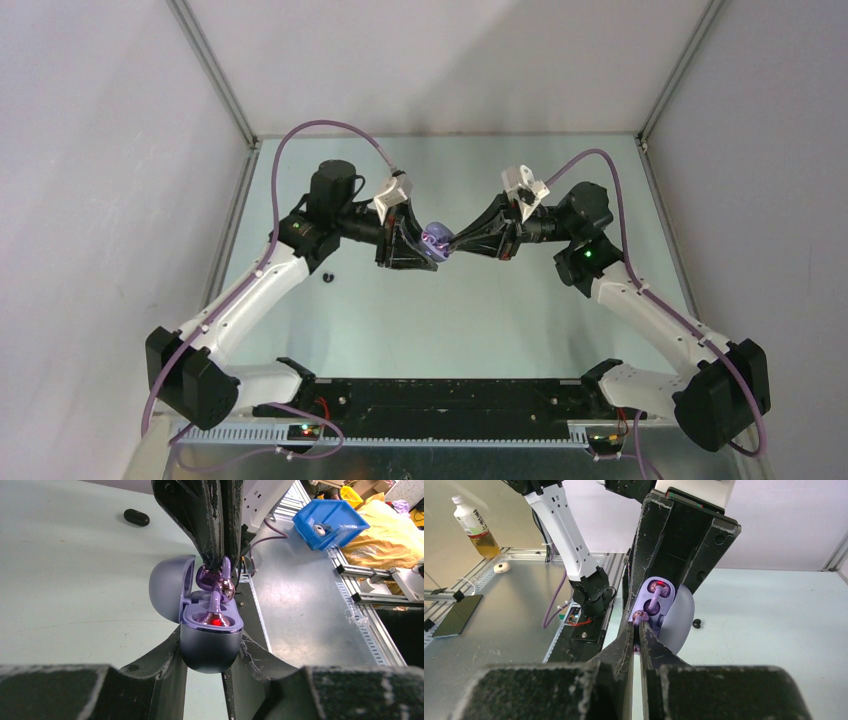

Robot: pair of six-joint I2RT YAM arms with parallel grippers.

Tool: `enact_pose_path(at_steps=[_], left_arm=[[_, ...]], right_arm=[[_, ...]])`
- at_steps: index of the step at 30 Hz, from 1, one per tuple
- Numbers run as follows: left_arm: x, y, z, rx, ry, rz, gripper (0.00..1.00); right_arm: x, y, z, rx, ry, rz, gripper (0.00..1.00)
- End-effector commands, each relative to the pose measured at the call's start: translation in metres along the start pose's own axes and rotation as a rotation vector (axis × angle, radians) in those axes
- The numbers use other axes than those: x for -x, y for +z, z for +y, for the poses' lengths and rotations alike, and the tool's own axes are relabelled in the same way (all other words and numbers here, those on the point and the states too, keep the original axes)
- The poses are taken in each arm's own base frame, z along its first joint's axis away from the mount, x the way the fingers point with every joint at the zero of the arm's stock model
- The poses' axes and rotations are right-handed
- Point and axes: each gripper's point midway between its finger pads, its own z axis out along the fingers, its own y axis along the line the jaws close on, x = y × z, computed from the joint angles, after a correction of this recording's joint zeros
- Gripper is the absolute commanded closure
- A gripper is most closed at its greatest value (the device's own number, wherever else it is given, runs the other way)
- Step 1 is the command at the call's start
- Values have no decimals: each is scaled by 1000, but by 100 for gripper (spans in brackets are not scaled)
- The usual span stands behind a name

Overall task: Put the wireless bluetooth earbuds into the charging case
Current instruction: Place the earbud in the charging case.

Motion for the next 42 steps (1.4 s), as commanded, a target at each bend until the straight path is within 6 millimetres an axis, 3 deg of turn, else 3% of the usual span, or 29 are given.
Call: enact_pose_path(at_steps=[1,11,24,42], left_arm=[[6,0,-12,-40,37,-11,87],[10,-1,-14,-26,51,-15,87],[10,-1,-13,-20,57,-16,87],[9,-1,-12,-10,57,-15,87]], right_arm=[[9,-1,0,-19,-30,-14,92],[0,-1,-7,-49,-26,8,92],[11,-7,-4,-53,-34,-11,92],[-3,1,-4,-34,-10,16,92]])
